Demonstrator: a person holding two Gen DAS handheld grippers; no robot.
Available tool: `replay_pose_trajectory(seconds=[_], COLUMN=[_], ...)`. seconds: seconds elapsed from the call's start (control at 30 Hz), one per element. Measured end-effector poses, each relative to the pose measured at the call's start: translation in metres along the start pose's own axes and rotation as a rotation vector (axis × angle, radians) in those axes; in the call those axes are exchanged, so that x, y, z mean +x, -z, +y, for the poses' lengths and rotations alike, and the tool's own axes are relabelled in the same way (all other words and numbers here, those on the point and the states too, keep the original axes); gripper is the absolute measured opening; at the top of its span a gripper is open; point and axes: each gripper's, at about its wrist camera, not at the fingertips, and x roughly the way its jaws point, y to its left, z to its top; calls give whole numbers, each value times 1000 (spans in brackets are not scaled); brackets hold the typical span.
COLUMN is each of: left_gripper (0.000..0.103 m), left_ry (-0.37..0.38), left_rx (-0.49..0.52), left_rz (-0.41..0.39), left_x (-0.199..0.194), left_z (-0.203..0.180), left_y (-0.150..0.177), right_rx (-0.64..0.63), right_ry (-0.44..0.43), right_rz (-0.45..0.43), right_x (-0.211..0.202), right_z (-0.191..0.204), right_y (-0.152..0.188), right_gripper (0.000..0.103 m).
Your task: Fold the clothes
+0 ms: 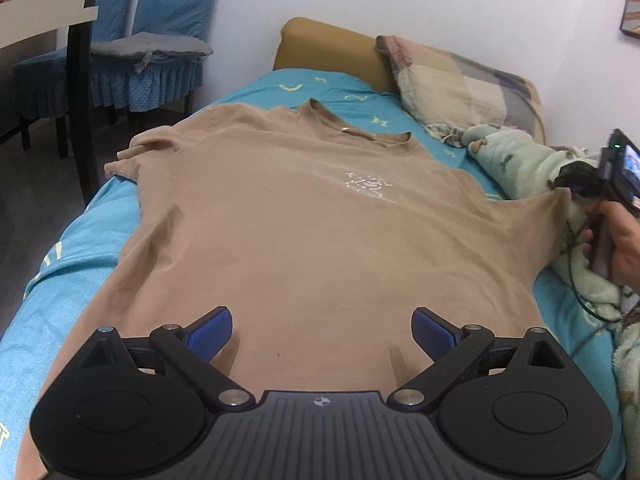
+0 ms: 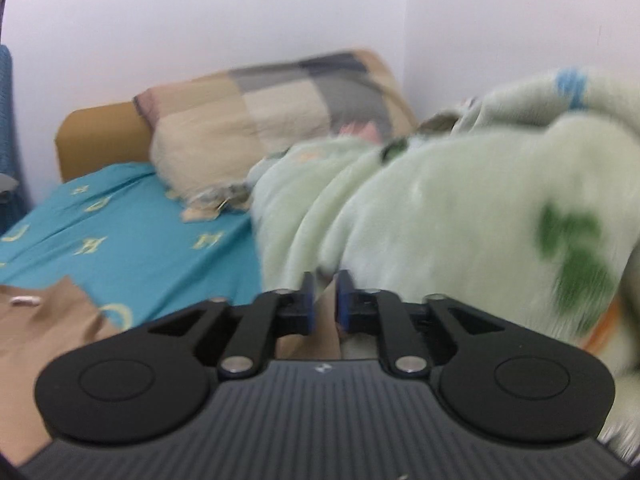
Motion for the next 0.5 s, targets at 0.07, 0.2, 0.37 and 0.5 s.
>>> replay_pose_trajectory(seconds=[0.07,0.2,0.37,0.5], left_gripper=[97,97,96,95], left_ry=[-3,7,50,85], left_rx=[3,40,123,156], left_rz=[1,-8,-25,-36], left_x=[1,-3,-20,-43], left_z=[-1,-11,-31,-44], left_y=[-1,2,10,15], right_rx=[27,57,126,169], right_ry=[-39,-115,-200,-247], right_rz=[21,18,32,59], right_x=[-15,-82,-201,-300], right_z=[-2,0,-9,-13], right_y=[5,23,55,90], right_gripper=[65,82,82,82])
